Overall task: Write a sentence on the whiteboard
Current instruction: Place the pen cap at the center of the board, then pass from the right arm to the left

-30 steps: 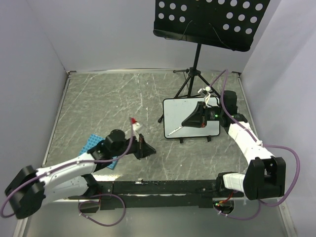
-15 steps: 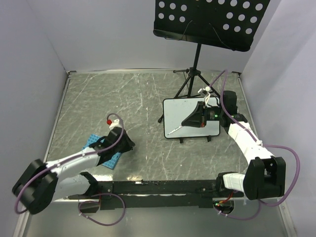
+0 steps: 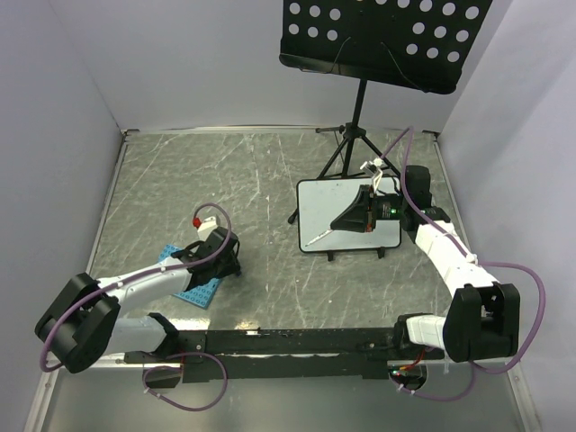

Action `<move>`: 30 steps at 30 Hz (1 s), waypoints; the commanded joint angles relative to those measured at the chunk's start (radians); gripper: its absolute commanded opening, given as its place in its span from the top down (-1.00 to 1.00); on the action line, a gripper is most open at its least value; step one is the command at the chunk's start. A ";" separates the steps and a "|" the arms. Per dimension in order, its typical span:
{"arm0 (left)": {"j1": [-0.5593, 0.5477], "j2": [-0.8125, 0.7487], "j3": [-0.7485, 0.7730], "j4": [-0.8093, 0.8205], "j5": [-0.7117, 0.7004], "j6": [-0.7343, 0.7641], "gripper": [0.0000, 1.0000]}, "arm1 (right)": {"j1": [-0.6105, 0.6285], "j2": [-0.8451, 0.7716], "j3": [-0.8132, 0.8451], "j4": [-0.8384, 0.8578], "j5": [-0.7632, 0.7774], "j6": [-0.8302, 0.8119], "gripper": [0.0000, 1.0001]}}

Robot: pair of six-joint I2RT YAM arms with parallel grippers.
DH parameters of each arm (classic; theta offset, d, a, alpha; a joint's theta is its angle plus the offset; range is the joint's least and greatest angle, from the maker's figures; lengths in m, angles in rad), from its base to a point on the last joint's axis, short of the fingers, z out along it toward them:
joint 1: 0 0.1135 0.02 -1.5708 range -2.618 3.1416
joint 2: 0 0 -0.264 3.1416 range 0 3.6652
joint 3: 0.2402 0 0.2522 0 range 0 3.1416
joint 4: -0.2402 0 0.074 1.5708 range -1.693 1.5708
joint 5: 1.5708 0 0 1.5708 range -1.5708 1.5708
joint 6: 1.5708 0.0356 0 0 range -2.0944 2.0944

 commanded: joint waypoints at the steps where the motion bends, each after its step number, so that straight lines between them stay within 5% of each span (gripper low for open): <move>1: 0.002 -0.016 0.042 -0.017 -0.033 -0.002 0.24 | 0.006 0.003 0.002 0.010 -0.020 -0.023 1.00; 4: 0.000 -0.067 0.047 0.014 0.003 0.023 0.13 | 0.007 0.001 0.005 -0.006 -0.023 -0.042 1.00; 7: 0.000 -0.160 0.047 0.085 0.080 0.077 -0.19 | 0.015 0.004 0.017 -0.047 -0.020 -0.086 1.00; 10: 0.000 -0.284 0.007 0.266 0.240 0.199 -0.99 | 0.025 0.004 0.022 -0.062 -0.019 -0.106 1.00; 14: 0.045 -0.372 -0.091 0.651 0.665 0.319 -0.93 | 0.047 0.004 0.033 -0.105 -0.005 -0.163 1.00; 17: 0.040 -0.296 -0.051 0.774 0.873 0.400 -0.94 | 0.067 0.005 0.037 -0.108 -0.005 -0.180 1.00; 22: -0.047 -0.146 0.074 0.744 0.912 0.561 -0.93 | 0.084 0.017 0.039 -0.111 -0.016 -0.180 1.00; 30: -0.145 0.074 0.262 0.732 0.939 0.592 -0.78 | 0.090 0.024 0.033 -0.084 -0.043 -0.151 1.00</move>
